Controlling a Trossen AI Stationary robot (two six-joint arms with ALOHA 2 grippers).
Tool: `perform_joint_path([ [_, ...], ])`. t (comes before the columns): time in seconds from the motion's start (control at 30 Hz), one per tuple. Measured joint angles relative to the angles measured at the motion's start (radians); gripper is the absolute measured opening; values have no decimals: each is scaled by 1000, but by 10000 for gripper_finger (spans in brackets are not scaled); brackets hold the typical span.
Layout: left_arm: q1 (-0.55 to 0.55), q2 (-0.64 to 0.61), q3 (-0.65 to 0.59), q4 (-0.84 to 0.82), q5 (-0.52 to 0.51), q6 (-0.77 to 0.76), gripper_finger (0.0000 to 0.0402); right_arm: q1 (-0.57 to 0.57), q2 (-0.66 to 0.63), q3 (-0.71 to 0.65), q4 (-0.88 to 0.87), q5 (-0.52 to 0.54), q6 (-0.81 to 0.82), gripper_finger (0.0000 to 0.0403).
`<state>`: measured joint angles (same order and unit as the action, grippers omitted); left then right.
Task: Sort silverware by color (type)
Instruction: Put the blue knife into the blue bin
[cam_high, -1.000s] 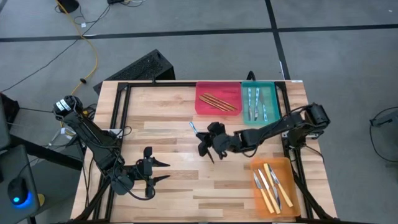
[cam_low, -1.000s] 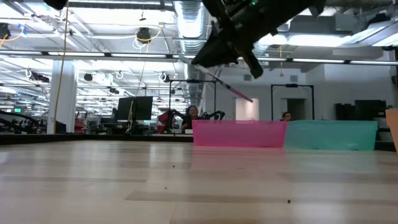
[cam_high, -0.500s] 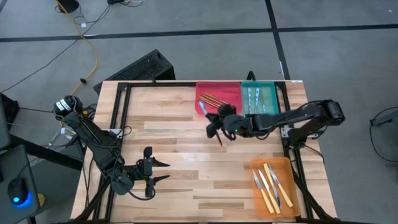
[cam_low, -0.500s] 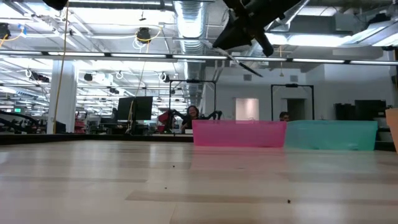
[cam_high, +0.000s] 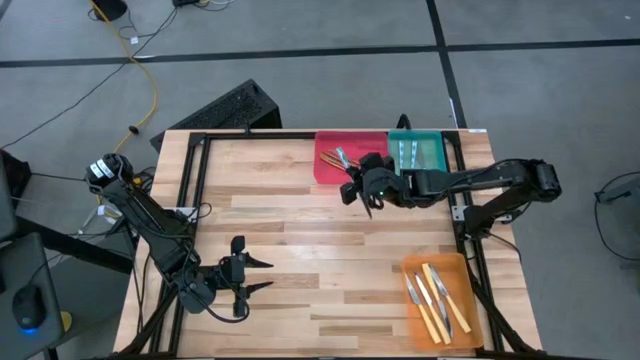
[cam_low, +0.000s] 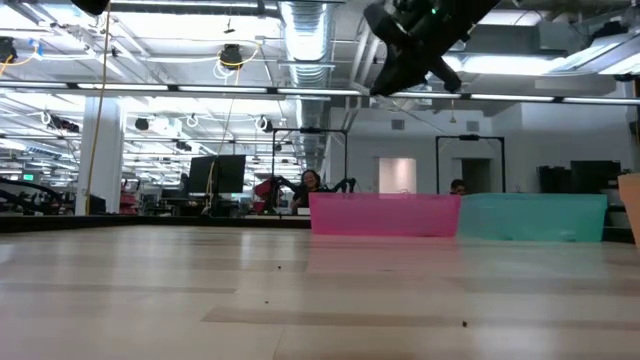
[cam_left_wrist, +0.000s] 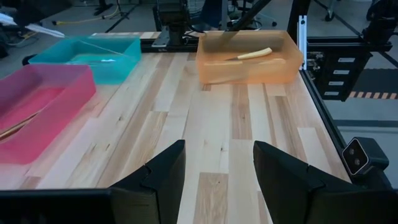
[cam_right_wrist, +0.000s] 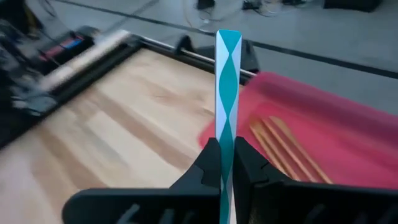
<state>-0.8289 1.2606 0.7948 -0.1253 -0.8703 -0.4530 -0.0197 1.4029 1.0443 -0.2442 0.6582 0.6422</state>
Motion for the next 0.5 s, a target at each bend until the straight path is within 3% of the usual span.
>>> perform_joint_path([
  [0.27,0,0,0,-1,0,3,173,-59,-5,0,-43,-1,-29,18],
  [0.5,0,0,0,-8,0,11,173,-121,-89,0,-96,5,-67,18],
])
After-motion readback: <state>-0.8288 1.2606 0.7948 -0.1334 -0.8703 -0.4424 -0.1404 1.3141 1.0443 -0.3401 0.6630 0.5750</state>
